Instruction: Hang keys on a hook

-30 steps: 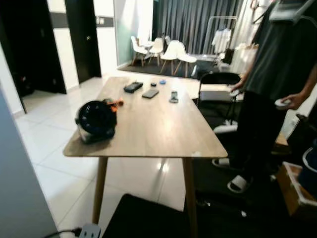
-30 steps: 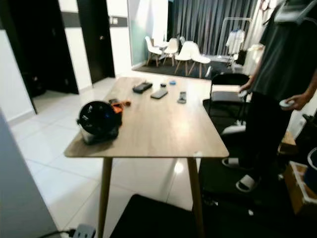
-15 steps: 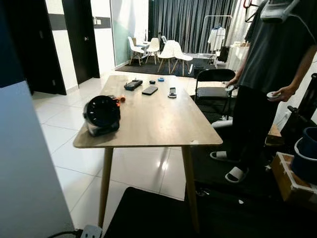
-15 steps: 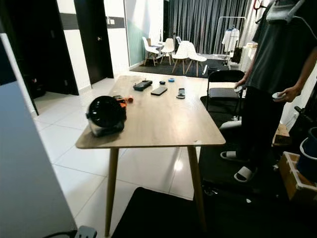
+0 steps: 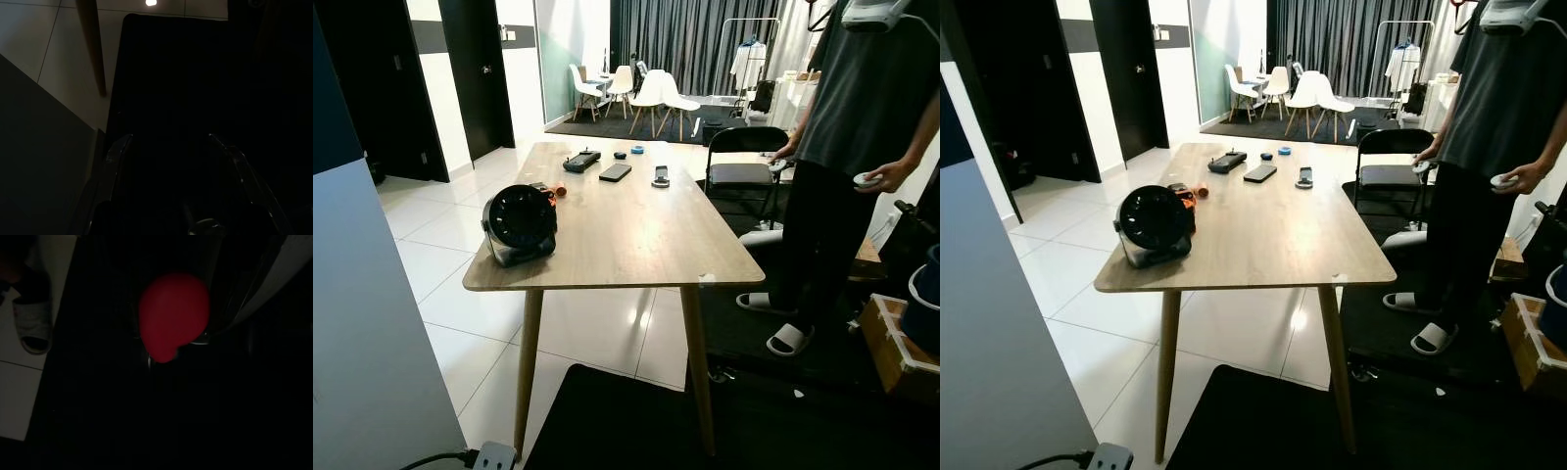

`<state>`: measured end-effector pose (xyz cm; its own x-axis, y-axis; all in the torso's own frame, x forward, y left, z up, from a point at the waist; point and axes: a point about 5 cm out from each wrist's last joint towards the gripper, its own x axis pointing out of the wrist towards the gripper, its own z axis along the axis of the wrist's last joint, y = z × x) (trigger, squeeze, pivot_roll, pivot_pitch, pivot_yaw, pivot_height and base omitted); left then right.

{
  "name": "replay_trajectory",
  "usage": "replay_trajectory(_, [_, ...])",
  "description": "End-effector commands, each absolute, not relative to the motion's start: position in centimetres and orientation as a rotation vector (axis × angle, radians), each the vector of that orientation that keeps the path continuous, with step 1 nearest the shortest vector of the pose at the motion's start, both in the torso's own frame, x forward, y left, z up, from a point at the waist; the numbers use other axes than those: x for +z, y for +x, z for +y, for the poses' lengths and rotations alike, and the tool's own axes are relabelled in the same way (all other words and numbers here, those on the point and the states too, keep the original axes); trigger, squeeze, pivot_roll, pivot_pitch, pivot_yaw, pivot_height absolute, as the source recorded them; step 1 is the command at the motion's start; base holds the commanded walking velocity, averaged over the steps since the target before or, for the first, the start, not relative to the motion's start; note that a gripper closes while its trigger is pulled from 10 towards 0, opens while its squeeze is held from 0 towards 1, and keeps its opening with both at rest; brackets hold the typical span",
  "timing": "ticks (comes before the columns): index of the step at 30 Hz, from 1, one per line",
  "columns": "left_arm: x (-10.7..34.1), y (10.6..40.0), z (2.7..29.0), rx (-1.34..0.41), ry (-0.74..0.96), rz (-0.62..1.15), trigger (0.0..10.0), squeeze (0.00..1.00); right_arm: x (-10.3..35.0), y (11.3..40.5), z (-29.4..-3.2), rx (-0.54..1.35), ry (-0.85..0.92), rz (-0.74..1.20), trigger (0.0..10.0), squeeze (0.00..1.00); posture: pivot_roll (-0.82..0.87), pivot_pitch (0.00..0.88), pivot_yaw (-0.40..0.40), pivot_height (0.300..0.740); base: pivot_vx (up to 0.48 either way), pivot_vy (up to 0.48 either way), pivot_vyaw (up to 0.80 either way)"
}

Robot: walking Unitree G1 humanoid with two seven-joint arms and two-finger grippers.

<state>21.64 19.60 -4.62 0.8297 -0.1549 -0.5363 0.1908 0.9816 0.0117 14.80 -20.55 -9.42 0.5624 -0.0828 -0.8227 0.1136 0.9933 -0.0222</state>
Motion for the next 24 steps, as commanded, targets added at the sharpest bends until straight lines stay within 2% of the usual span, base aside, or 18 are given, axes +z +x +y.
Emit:
replay_trajectory(1, [-4.9, 21.3, 19.1, -0.194, 0.067, 0.572, 10.0, 0.00, -9.3, 15.0, -20.5, -0.115, 0.053, 0.938, 10.0, 0.00, 0.09, 0.029, -0.009, 0.740, 0.000, 0.000, 0.00])
replay_trajectory(9, [-5.4, 20.9, 19.2, -0.200, 0.100, 0.624, 10.0, 0.00, -9.1, 15.5, -20.2, -0.116, 0.066, 0.922, 10.0, 0.00, 0.08, 0.030, 0.000, 0.740, 0.000, 0.000, 0.00])
replay_trajectory(18, [-4.8, 21.9, 19.0, -0.262, 0.139, 0.602, 10.0, 0.00, -9.1, 15.4, -20.2, -0.163, 0.099, 0.906, 10.0, 0.00, 0.09, 0.033, 0.030, 0.740, 0.000, 0.000, 0.00])
replay_trajectory(24, [-5.0, 21.4, 19.6, -0.191, 0.123, 0.599, 10.0, 0.00, -8.9, 16.0, -20.1, -0.082, 0.035, 0.907, 10.0, 0.00, 0.10, 0.027, -0.034, 0.740, 0.000, 0.000, 0.00])
